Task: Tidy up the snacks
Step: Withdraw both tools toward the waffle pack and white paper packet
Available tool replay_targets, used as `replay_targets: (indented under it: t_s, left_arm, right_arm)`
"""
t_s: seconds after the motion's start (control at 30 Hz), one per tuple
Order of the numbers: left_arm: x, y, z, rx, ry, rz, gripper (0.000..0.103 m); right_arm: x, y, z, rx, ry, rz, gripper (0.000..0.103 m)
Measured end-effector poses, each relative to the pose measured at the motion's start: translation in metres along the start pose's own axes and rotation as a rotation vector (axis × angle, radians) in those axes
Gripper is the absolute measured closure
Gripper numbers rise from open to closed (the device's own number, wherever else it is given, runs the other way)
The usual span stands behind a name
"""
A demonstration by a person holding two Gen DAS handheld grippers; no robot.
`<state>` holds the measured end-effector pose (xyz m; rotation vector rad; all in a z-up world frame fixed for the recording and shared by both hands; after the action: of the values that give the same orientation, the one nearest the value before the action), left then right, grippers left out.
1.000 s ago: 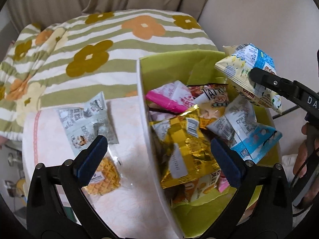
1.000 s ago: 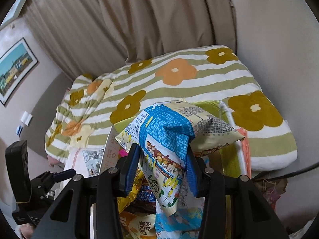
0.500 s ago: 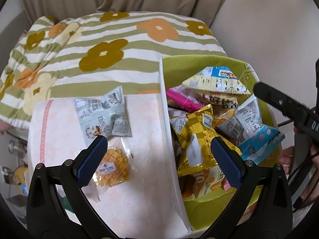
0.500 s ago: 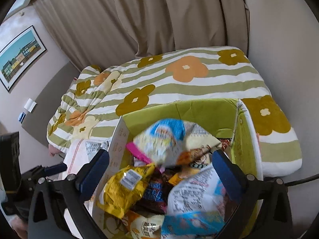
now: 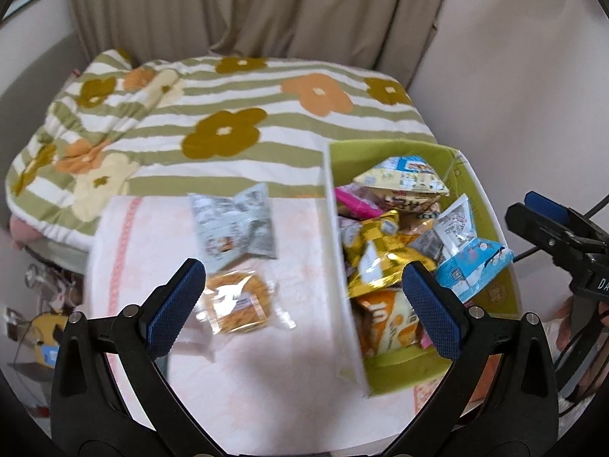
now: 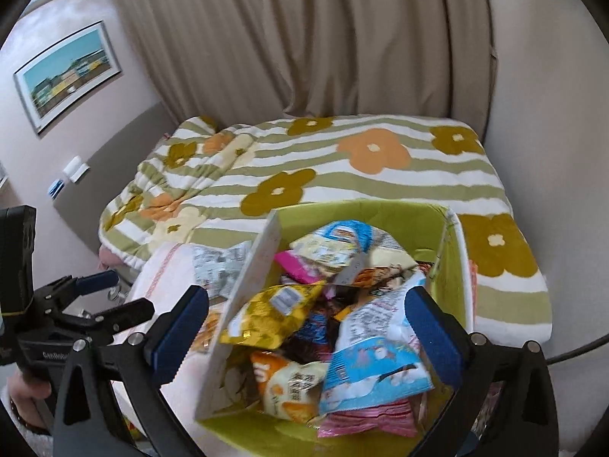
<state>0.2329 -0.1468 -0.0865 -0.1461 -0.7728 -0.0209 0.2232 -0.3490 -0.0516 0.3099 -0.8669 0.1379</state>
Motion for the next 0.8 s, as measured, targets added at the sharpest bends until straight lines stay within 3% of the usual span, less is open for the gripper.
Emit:
replay_targets:
  t_s: [0.23,0.4,0.53,0.8]
  left_arm:
    - [-0.020,0.060,0.050,0.117,-0.009,0.058,0.000]
    - [-0.045,0.102,0.062,0.145,0.026,0.080,0.000]
    - [-0.058,0.125,0.060,0.115,0.047,0.035,0.000]
    - [-0.069,0.156,0.022,0.015,0.154,-0.171,0.000]
  right_arm:
    - [-0.002,0.041,0.022,0.047,-0.067,0.033,0.000]
    - [-0.010,0.072,0.020,0.117,-0.067,0.045,0.000]
    - [-0.022,0.102,0.007,0.149,-0.033,0.054,0.000]
    - [-0.037,0.153,-0.033,0.110,0.026,0.062,0.000]
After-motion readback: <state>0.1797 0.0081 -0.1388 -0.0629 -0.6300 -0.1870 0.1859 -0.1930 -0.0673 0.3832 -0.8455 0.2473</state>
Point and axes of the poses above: each gripper's, at about its wrist camera, not at the fingertips, and z roughly against the way its jaws point, y to its left, x to its top, the point moved 1 cm from there along -z, roughly the way its jaws point, and after that the axes turned 10 degrees about -y, right-handed, at the moved point
